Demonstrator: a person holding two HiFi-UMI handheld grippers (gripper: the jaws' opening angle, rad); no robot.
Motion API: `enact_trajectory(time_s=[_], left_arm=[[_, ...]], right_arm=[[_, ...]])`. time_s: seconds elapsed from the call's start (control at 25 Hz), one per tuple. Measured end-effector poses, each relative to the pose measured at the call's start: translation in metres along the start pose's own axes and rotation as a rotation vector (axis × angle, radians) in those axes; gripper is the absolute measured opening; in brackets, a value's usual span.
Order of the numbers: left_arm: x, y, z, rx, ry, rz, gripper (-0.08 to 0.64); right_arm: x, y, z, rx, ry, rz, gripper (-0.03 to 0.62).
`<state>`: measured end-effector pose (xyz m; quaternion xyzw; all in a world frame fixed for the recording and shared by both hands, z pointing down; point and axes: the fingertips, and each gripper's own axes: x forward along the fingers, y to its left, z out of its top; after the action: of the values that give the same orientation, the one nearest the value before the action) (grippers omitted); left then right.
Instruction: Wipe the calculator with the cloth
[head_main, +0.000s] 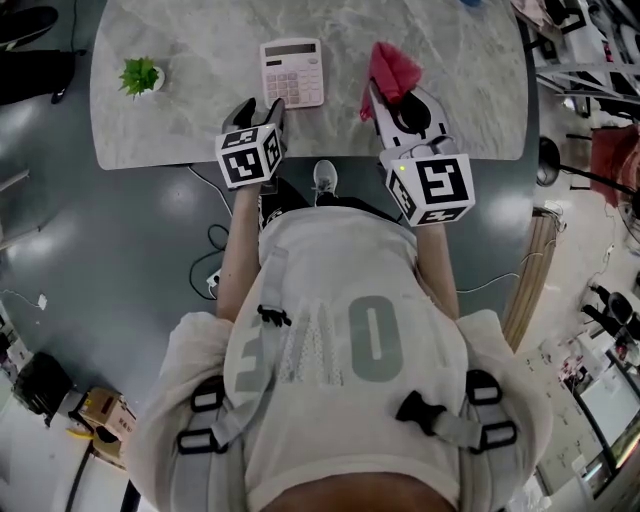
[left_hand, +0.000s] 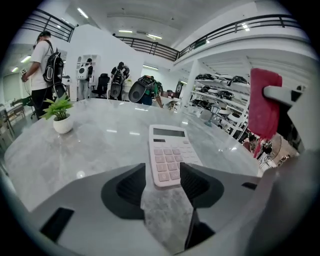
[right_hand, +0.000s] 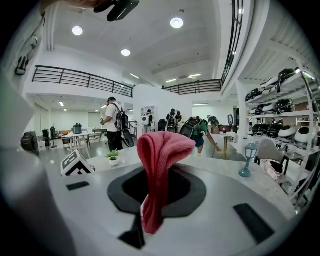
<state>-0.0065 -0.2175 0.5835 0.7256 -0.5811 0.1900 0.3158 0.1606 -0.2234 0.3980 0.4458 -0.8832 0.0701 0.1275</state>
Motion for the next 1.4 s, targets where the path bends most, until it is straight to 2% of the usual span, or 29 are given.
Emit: enact_trajectory(time_s=[0.24,0.4,0.6,1.0,1.24,1.4], left_arm=[[0.01,-0.001,-0.016,0.027,0.061,0.012,0.208],[0.014,0.001,-0.021,0.016,0.084,0.025,0.202],[0.016,0.002,-0.023,-0.015,0.085,0.014,0.202],[0.018,0.0,-0.024,-0.02,0.088,0.0,0.181],[0.017,-0.002,-0.024,-0.006,0.086,-0.002,0.178],[0.017,-0.002,-0.024,-0.008,0.089,-0.006,0.178]], right_arm=[[-0.001,-0.006,-0.009,0.019,0.022,0.0,0.057],[0.0,-0.007,-0.013,0.025,0.031,0.003,0.057],[0.002,-0.008,-0.016,0.026,0.035,0.009,0.055],[0.009,-0.008,-0.014,0.007,0.039,0.028,0.055],[0.027,-0.018,0.008,-0.121,0.033,0.019,0.057],[0.054,-0.021,0.016,-0.305,0.108,0.03,0.057]])
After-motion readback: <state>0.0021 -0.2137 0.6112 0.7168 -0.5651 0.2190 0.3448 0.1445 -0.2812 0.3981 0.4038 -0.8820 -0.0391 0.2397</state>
